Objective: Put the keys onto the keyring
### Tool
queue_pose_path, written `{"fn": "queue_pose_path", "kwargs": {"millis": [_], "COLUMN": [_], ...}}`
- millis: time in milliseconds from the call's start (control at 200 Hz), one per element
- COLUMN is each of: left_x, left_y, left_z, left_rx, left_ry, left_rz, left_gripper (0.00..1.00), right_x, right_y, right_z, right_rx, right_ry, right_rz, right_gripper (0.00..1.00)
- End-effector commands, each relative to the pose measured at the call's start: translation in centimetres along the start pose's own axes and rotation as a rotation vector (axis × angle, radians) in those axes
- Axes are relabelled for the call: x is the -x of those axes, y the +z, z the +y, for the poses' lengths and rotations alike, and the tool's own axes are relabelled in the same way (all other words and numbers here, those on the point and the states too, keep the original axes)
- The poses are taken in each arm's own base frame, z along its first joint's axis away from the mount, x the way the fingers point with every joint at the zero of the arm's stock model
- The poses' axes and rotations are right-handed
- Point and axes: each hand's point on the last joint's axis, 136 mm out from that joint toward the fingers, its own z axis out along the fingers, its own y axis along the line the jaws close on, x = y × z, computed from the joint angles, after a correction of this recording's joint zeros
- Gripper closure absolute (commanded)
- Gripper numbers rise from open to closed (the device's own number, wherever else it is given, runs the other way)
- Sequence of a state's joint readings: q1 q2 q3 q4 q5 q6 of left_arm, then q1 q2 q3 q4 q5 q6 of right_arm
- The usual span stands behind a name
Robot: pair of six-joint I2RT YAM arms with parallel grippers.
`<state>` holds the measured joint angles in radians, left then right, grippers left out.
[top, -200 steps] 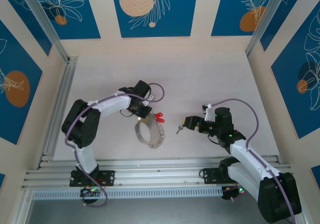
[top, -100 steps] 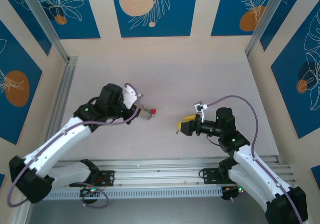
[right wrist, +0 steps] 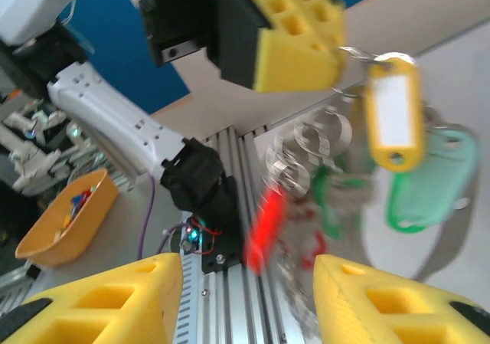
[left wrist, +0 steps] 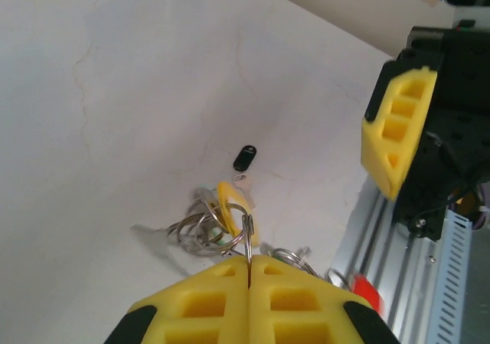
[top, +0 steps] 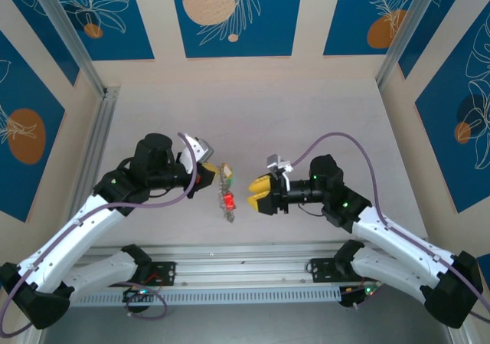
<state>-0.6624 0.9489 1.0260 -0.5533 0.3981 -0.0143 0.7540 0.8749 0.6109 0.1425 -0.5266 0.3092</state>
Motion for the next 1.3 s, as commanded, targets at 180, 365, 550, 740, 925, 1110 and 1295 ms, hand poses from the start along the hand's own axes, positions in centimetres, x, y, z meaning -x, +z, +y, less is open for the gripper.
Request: {"fn": "queue_pose_path", "kwargs": {"millis": [180, 365, 550, 740, 925, 1110, 1295], "left_x": [3.8, 4.1, 4.6, 5.1, 5.5, 5.8, 5.9], "left_y": [-1.6, -1.9, -2.3, -2.8, -3.1, -3.3, -3.3], "left_z": [-3.1, -3.8, -4.2, -4.5, -4.3, -4.3, -4.3], "left_rx": [-0.124, -0.155, -0.168, -0.172, -0.154, -0.148, -0.150], "left_ry": [0.041, 0.044, 0.038, 0.033, 0.026, 0.024, 0.023], "left_rz": [-0.126, -0.140, -0.148, -0.163, -0.163, -0.172, -0.172], "left_gripper": [1.00, 1.00, 1.00, 1.00, 1.00, 1.00, 1.00], "right_x": [1.5, 1.5, 1.1, 1.0, 1.2, 1.4, 1.5], "right_y": [2.0, 2.5, 2.7, 2.7, 1.8, 0.6, 0.1], "right_z": [-0.4, -1.1, -3.1, -3.4, -4.7, -5.3, -5.7], "right_rx": [-0.014, -0.020, -0.113, -0.112, -0.185, -0.220, -0.240], "right_ry": [-0.061, -0.036, -0.027, -0.017, 0.012, 0.030, 0.041], "right_rz": [-0.010, 0.000, 0.025, 0.021, 0.005, -0.024, -0.032], "right_gripper": [0.51, 0.54, 0.56, 0.67, 0.73, 0.80, 0.80]}}
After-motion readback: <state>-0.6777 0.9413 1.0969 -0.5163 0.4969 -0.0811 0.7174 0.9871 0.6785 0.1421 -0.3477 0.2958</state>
